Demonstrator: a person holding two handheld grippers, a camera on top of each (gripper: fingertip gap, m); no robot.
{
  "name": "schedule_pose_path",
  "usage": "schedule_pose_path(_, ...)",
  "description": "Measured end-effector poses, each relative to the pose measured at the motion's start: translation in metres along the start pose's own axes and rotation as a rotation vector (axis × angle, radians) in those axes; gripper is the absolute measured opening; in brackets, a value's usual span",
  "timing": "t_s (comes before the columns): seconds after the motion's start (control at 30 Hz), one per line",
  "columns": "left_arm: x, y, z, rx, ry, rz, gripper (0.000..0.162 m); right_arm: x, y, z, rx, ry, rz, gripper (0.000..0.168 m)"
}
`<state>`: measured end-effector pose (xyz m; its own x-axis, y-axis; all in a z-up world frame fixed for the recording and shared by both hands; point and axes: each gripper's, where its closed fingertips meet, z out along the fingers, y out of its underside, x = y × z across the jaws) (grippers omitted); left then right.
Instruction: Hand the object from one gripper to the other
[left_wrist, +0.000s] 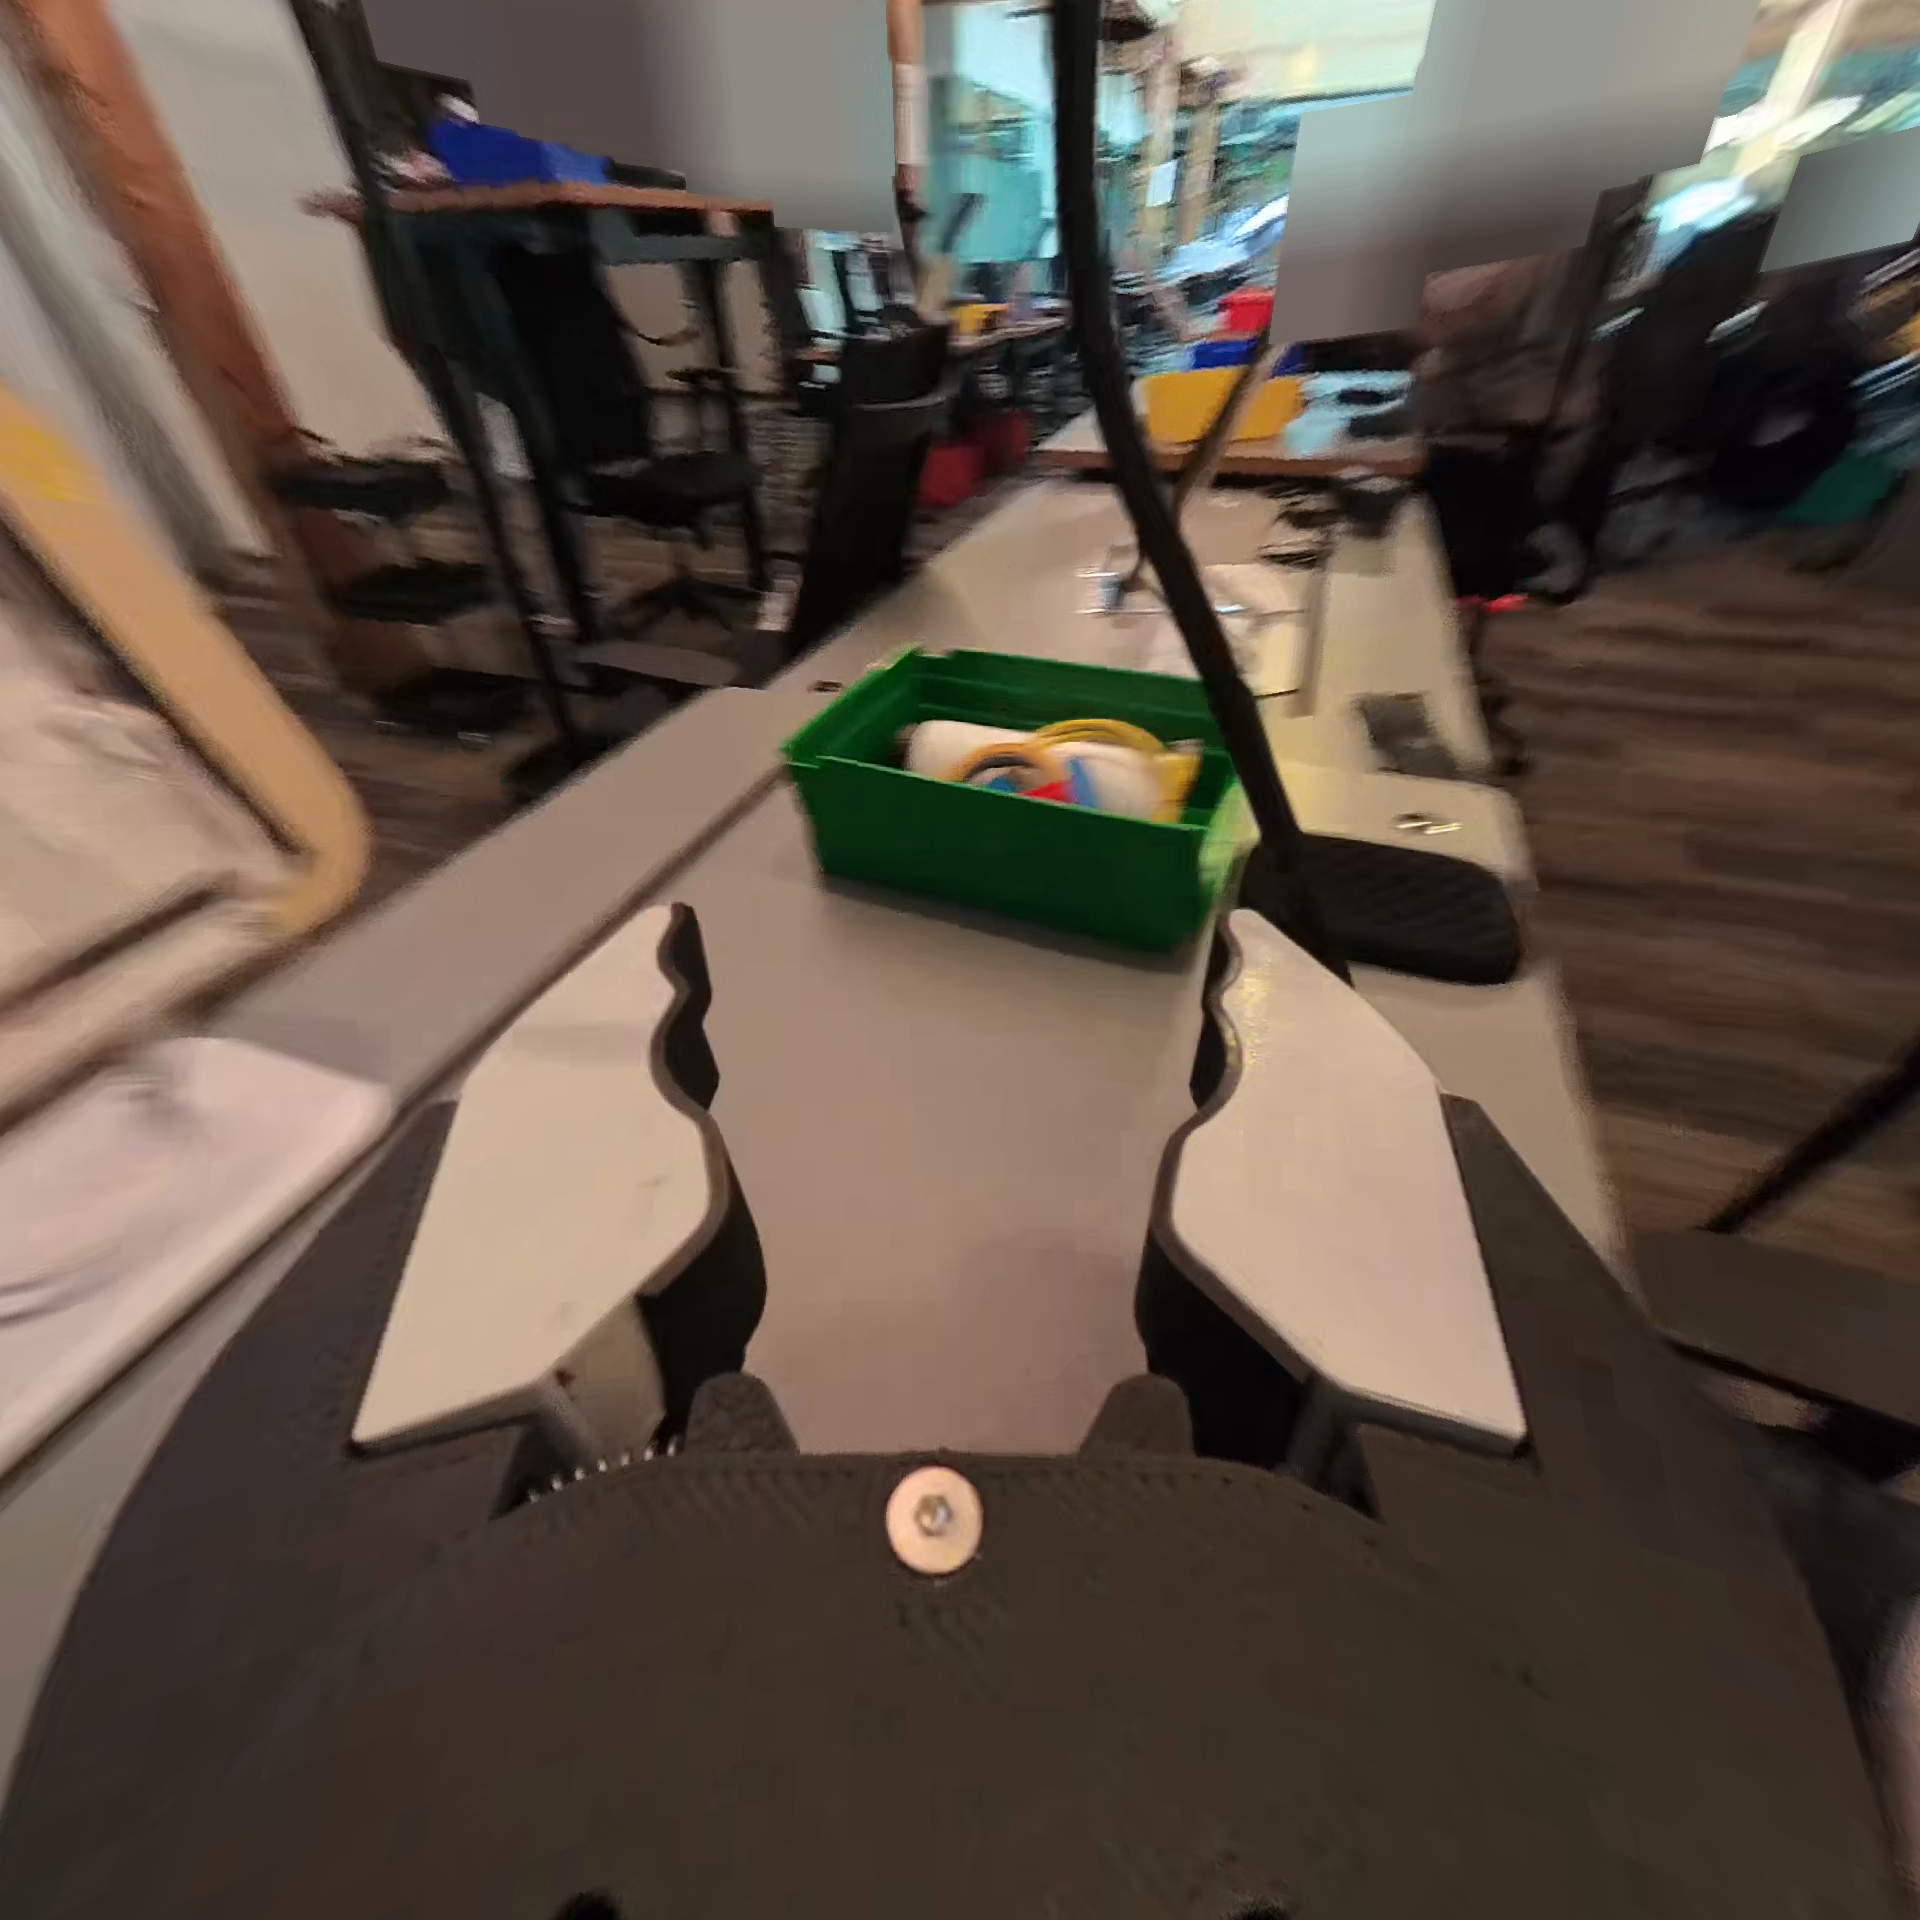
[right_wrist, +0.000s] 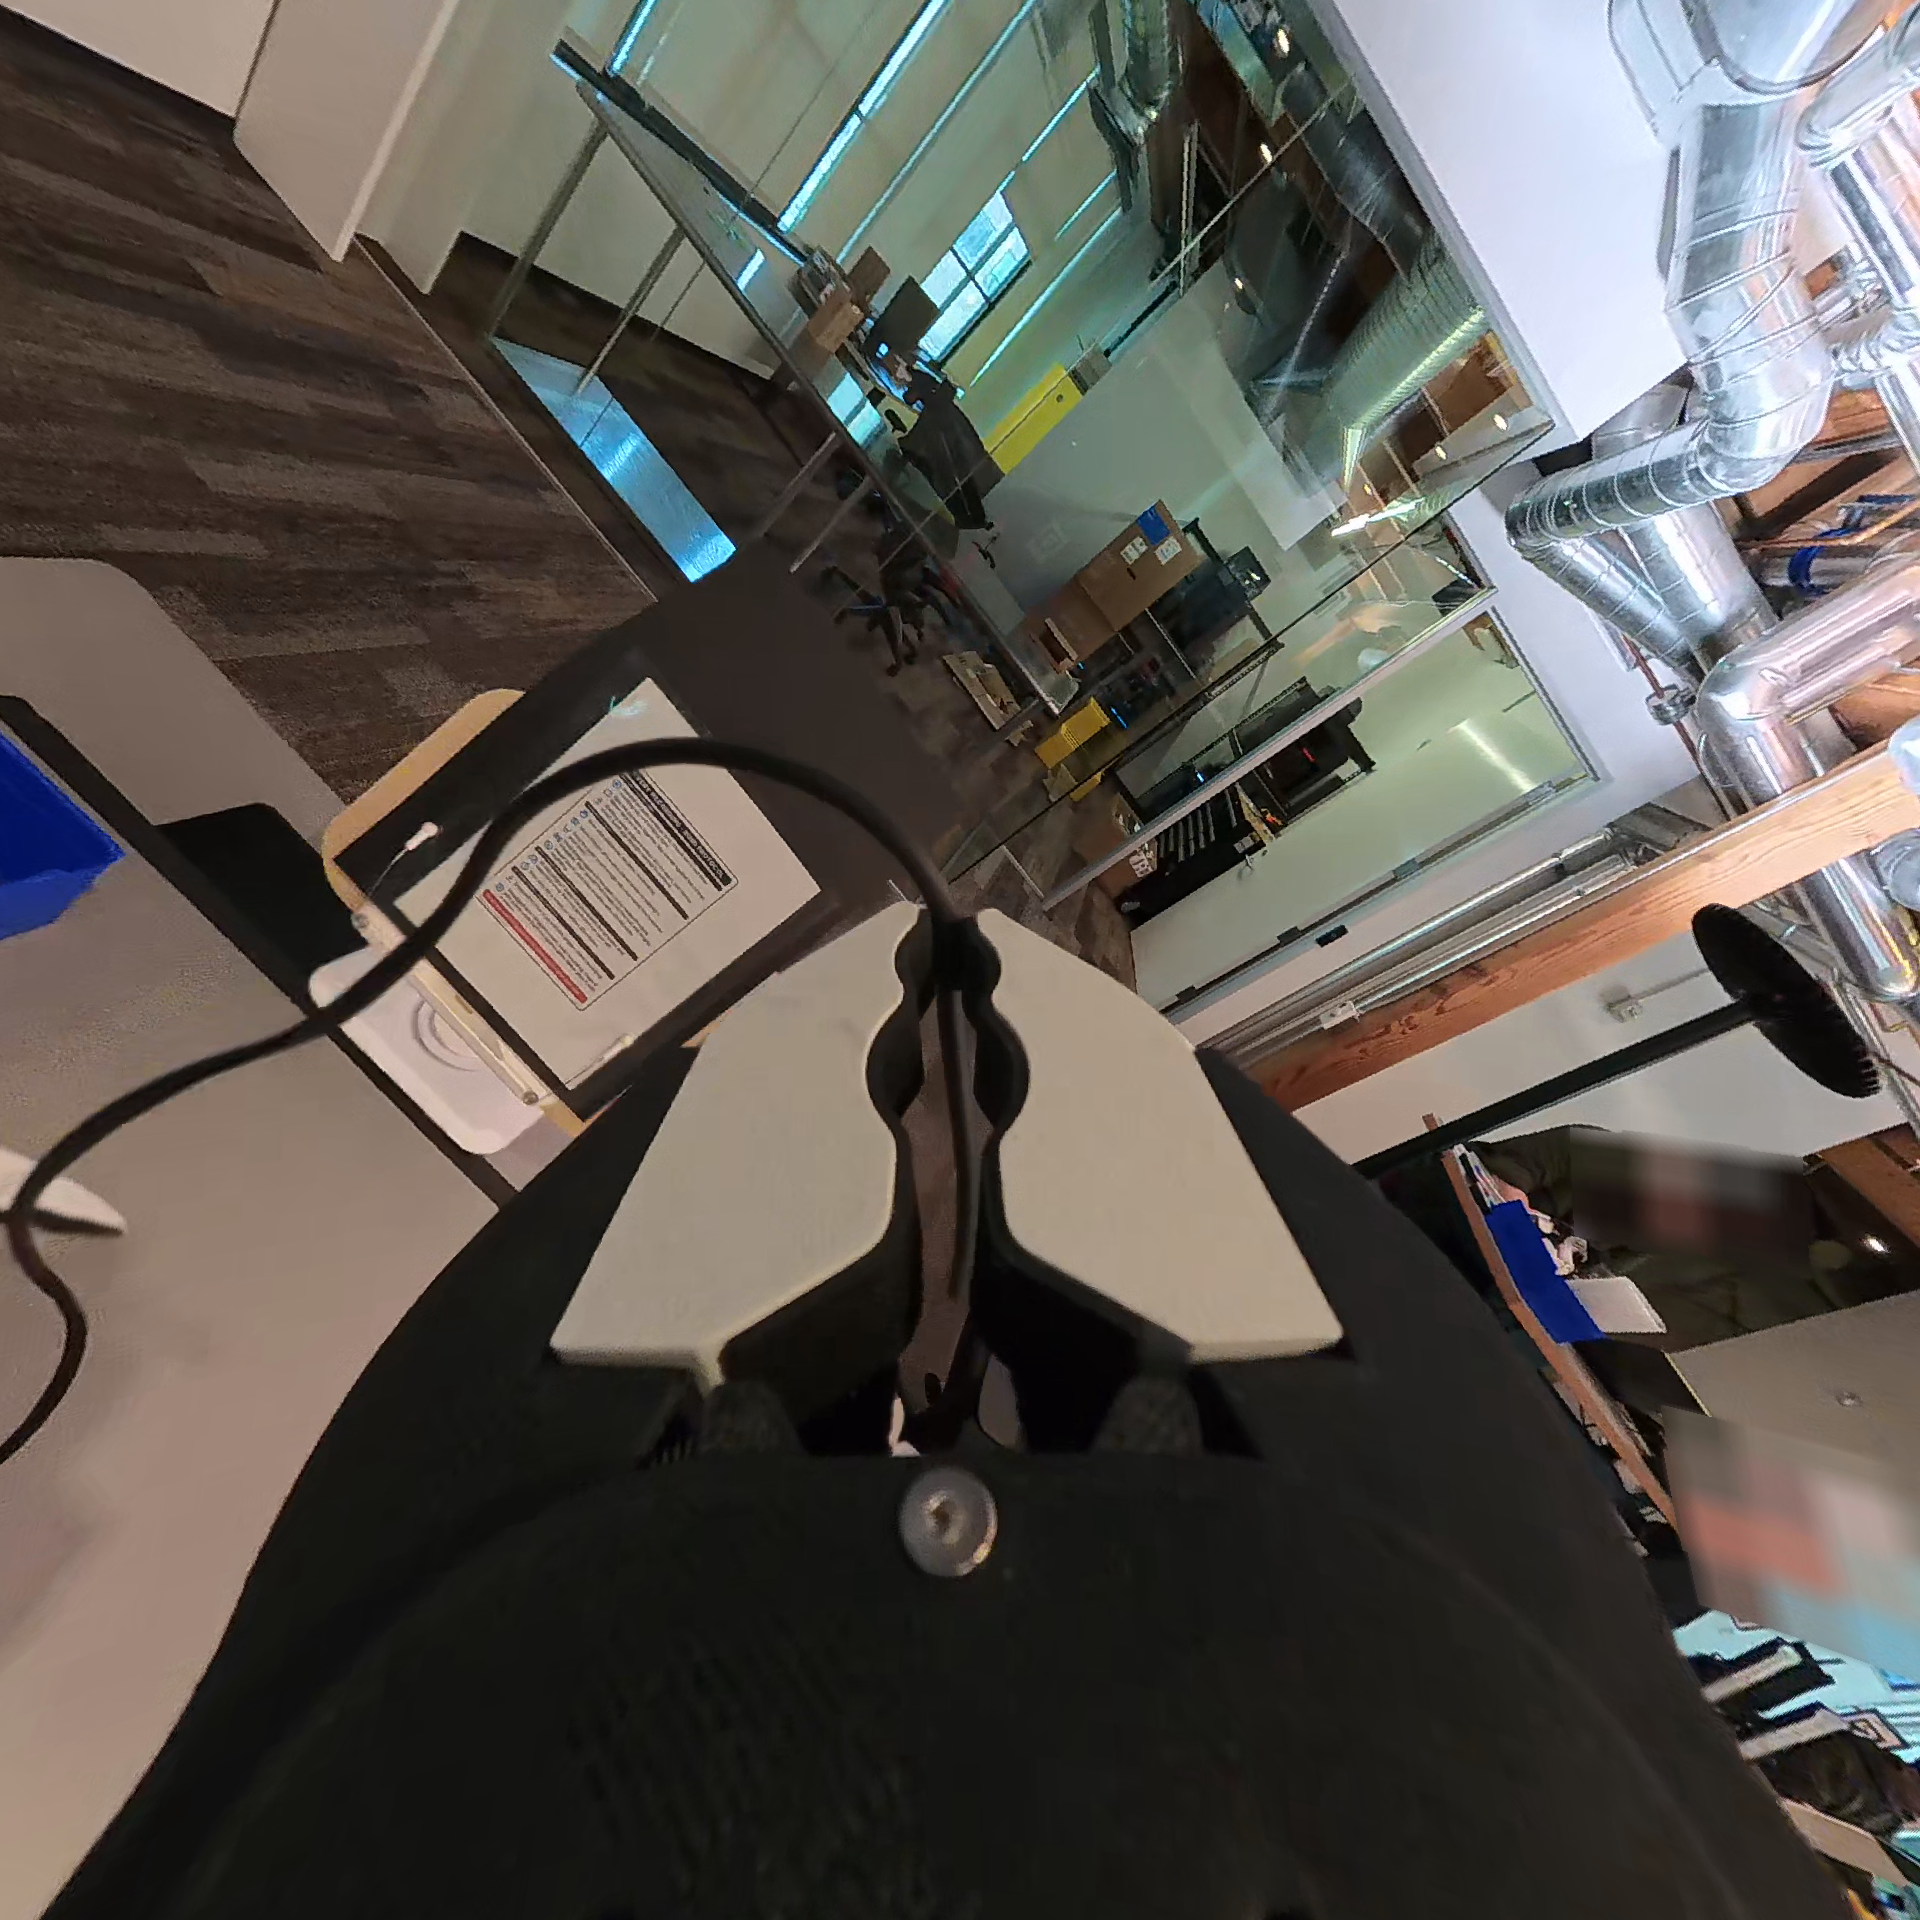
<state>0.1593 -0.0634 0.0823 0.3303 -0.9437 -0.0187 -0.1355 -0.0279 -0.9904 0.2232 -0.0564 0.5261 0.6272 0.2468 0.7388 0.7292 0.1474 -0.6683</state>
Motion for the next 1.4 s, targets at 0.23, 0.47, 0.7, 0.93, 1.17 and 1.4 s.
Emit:
schedule_pose_path(0.23, 0.084, 0.008, 0.016, -0.029, 0.665, -0.451, 0.054, 0.011, 0.02, -0.013, -0.043, 0.014, 0.004, 0.005)
schedule_pose_path(0.47, 0.051, 0.009, 0.031, 0.098, 0.432, -0.303, 0.062, 0.011, 0.022, -0.022, -0.052, 0.014, -0.041, 0.005)
schedule_pose_path(0.7, 0.04, 0.02, 0.026, 0.142, 0.337, -0.025, 0.082, 0.024, 0.015, -0.031, -0.082, 0.056, -0.047, 0.005)
schedule_pose_path(0.93, 0.042, 0.047, 0.045, -0.028, 0.415, -0.248, 0.073, 0.024, 0.003, -0.036, -0.036, 0.044, -0.033, 0.005)
schedule_pose_path(1.17, 0.027, 0.056, 0.04, -0.138, 0.189, 0.121, 0.004, 0.021, 0.012, -0.031, -0.059, 0.038, -0.053, 0.005)
schedule_pose_path(1.4, -0.044, -0.002, -0.021, 0.019, -0.192, 0.105, 0.003, 0.007, 0.086, -0.018, -0.144, 0.009, -0.028, 0.005)
